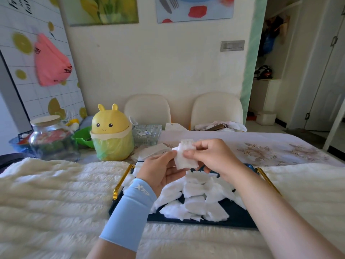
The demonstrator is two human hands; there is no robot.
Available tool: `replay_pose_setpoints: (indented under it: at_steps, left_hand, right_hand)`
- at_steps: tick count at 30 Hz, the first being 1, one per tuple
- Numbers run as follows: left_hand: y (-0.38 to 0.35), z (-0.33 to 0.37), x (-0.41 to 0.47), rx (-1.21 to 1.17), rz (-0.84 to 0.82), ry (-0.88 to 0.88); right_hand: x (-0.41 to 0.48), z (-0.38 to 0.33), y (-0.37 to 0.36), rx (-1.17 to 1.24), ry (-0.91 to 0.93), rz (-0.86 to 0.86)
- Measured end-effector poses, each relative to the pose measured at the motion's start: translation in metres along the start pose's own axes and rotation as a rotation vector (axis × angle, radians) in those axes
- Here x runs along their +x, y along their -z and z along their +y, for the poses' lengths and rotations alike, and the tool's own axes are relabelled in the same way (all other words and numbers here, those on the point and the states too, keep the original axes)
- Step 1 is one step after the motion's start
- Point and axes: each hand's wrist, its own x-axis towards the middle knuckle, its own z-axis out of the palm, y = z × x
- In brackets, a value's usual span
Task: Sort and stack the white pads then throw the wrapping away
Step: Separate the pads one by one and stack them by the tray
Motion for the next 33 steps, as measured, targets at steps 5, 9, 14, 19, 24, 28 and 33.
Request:
replay_pose_setpoints:
  at_steps: [5, 9, 14, 19, 24, 28, 33]
  left_hand:
    - [-0.004, -0.003, -0.001, -0.084, 0.024, 0.018]
    - [-0.001, -0.003, 0.001, -0.129, 0.085, 0.037]
    - [0.011, 0.001, 0.006, -0.003, 0.133, -0.034]
    - [0.004, 0.002, 0.000, 0.099, 0.002, -0.054]
    - [0.003, 0.003, -0.002, 0.117, -0.026, -0.072]
    - [0.004, 0.006, -0.005, 0.185, -0.084, -0.105]
    - [0.010, 0.005, -0.002, 0.259, -0.024, -0.160]
  right_hand:
    - [0.002, 0.003, -0.008, -0.059, 0.133, 0.291]
    - [0.002, 0.002, -0.006, -0.082, 0.237, 0.347]
    - [-0.002, -0.011, 0.012, 0.147, 0.260, 0.073]
    - [-0.005, -0.013, 0.006, -0.038, 0.237, -0.008]
    - [-0.001, -0.008, 0.002, -0.108, 0.238, 0.086]
    - [0.001, -0.007, 0.002, -0.025, 0.165, -0.010]
    - [0.002, -0.007, 0.010, 0.003, 0.206, 0.005]
